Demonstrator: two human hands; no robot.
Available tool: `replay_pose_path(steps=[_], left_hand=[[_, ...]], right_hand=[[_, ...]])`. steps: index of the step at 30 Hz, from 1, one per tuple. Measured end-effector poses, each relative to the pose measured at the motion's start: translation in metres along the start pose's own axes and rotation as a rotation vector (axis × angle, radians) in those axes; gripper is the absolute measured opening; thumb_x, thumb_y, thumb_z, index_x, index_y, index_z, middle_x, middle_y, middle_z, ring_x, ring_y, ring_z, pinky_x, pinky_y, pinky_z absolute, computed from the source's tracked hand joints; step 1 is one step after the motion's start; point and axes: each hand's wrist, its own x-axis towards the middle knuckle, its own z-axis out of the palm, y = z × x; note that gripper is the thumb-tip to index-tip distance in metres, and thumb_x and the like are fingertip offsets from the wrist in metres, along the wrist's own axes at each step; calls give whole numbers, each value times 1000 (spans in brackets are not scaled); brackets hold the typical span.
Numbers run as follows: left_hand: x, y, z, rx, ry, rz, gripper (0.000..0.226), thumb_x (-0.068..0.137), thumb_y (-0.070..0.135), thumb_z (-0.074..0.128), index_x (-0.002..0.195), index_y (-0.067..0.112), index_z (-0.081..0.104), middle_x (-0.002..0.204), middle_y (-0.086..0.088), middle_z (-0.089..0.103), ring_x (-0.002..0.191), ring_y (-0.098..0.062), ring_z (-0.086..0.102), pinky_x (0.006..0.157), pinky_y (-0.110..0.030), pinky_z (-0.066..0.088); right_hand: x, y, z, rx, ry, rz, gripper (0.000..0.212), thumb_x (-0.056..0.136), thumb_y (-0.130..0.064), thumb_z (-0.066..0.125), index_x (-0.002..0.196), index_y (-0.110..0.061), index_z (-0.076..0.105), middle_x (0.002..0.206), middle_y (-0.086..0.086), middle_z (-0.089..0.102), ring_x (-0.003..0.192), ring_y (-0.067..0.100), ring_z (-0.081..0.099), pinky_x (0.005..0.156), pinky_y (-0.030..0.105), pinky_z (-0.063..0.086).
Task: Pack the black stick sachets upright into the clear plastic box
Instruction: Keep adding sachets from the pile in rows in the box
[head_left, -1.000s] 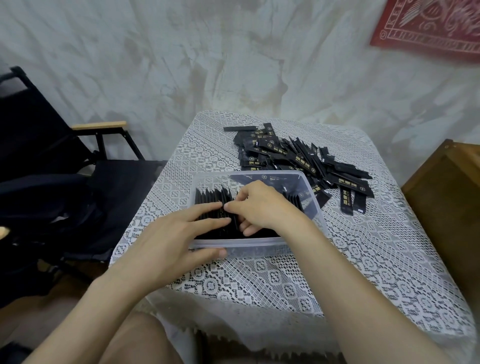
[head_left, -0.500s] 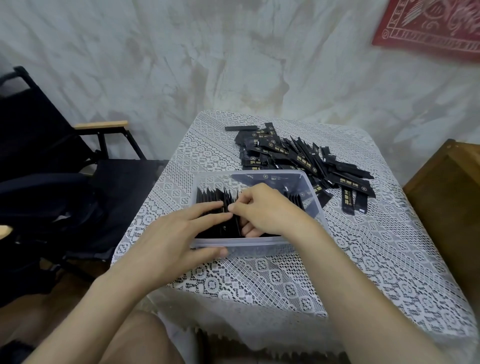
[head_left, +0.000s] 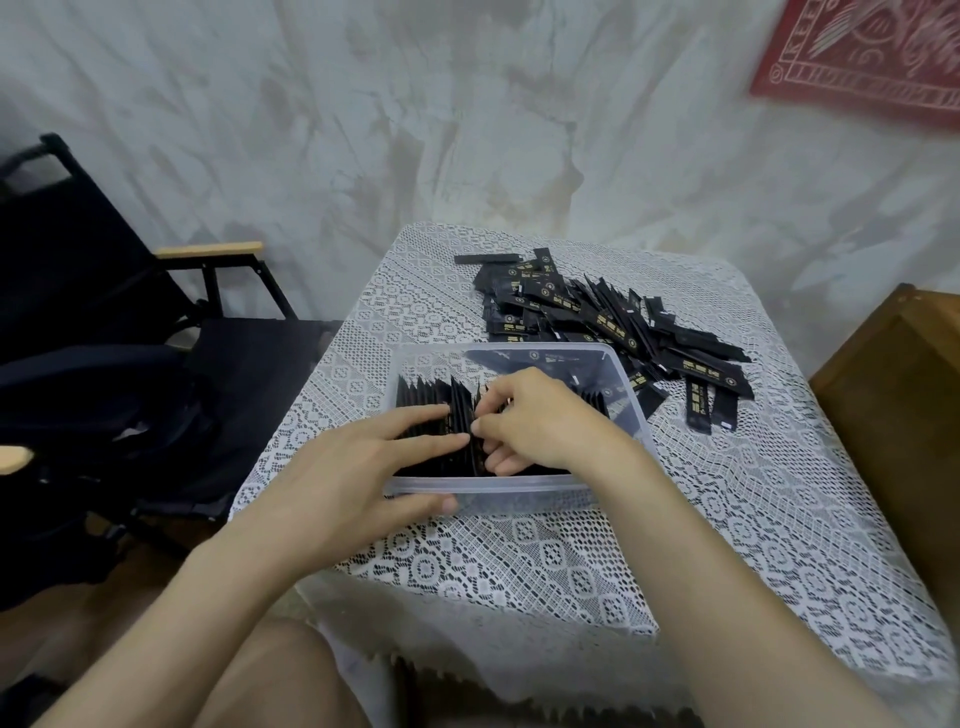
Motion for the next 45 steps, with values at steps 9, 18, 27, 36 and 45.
replay_pose_path(steps=[9, 18, 27, 36, 45], left_hand=[[1, 5, 0, 37, -3, -8, 72, 74, 91, 31, 141, 66, 33, 158, 34, 19, 130, -4, 50, 92, -30, 49], [1, 2, 6, 22, 55, -5, 71, 78, 87, 38, 142, 57, 43, 155, 37, 25, 128, -3, 52, 90, -31, 51], [2, 1, 3, 11, 37, 2, 70, 77, 86, 41, 141, 59, 41, 153, 36, 31, 123, -2, 55, 86, -28, 51], [1, 9, 0, 81, -23, -1, 73, 77, 91, 25, 145, 65, 25, 157, 29, 24, 128, -5, 51, 89, -28, 49], [5, 15, 5, 153, -10, -101, 77, 71, 93, 28, 136, 57, 45, 150, 27, 35, 112, -10, 61, 78, -31, 53]], right_hand=[[3, 0, 5, 14, -32, 15, 8, 98, -9, 60, 97, -17, 63, 83, 14, 77, 76, 26, 78, 87, 42, 62], [0, -2, -1, 114, -10, 4, 18, 98, -22, 66, 110, -9, 64, 80, 5, 72, 79, 26, 78, 86, 41, 63], [5, 0, 6, 92, 13, -9, 20, 93, -24, 73, 104, -9, 64, 77, 7, 74, 72, 24, 77, 77, 42, 65], [-4, -1, -1, 94, -67, -33, 18, 106, -13, 49, 112, -5, 64, 91, 13, 74, 85, 29, 77, 83, 39, 63], [-7, 2, -2, 56, -73, -60, 28, 108, -9, 39, 122, -8, 62, 93, 10, 73, 85, 24, 77, 75, 29, 64]])
